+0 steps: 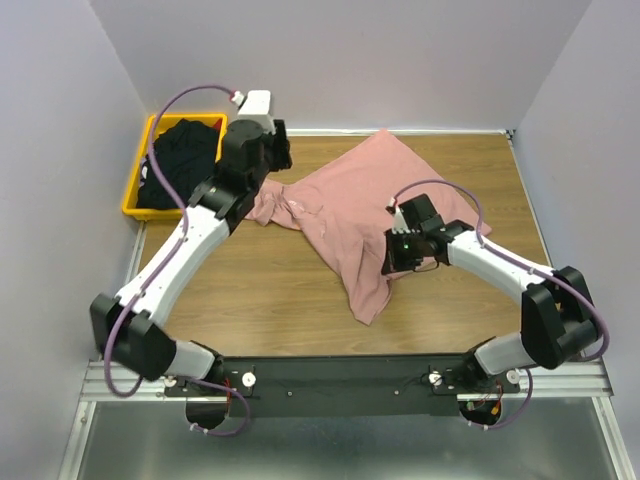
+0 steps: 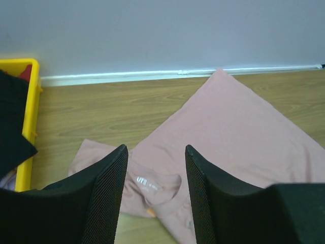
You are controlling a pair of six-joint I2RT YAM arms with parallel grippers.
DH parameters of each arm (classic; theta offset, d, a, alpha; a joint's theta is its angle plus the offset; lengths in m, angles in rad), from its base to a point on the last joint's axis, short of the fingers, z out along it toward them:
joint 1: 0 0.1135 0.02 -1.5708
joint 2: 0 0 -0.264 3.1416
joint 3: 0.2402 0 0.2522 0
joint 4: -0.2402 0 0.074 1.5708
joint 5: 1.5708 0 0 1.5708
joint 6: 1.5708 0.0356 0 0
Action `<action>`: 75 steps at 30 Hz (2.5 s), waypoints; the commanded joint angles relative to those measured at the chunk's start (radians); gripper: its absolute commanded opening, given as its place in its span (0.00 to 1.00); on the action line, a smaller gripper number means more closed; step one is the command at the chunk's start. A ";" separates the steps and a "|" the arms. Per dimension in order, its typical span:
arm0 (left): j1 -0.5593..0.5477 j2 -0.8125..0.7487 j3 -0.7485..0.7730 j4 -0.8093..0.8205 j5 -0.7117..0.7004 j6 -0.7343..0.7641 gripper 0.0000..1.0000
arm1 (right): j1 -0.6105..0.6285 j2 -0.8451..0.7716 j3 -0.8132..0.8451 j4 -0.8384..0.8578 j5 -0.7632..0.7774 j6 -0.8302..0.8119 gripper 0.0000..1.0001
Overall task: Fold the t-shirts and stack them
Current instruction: Flatten the tshirt out
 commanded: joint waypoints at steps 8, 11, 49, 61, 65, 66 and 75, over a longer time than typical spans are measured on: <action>0.046 -0.452 -0.350 -0.161 -0.168 -0.130 0.57 | 0.530 0.222 0.420 0.000 -0.182 0.126 0.01; 0.117 -0.526 -0.396 -0.207 -0.182 -0.144 0.58 | 0.673 0.344 0.548 -0.029 -0.223 0.110 0.01; 0.254 -0.051 -0.832 0.170 0.264 -0.434 0.38 | -0.321 0.256 0.141 0.158 0.142 0.202 0.58; 0.319 0.427 -0.286 0.055 0.194 -0.339 0.35 | -0.535 0.397 0.197 0.221 0.157 0.248 0.58; 0.316 0.457 -0.131 0.024 0.192 -0.282 0.38 | -0.535 0.393 0.291 0.193 0.101 0.203 0.61; 0.311 0.434 -0.136 0.018 0.182 -0.279 0.41 | -0.532 0.378 0.297 0.186 0.079 0.196 0.62; 0.156 0.018 -0.473 -0.158 0.037 -0.286 0.56 | -0.413 0.068 0.107 0.101 0.122 0.126 0.63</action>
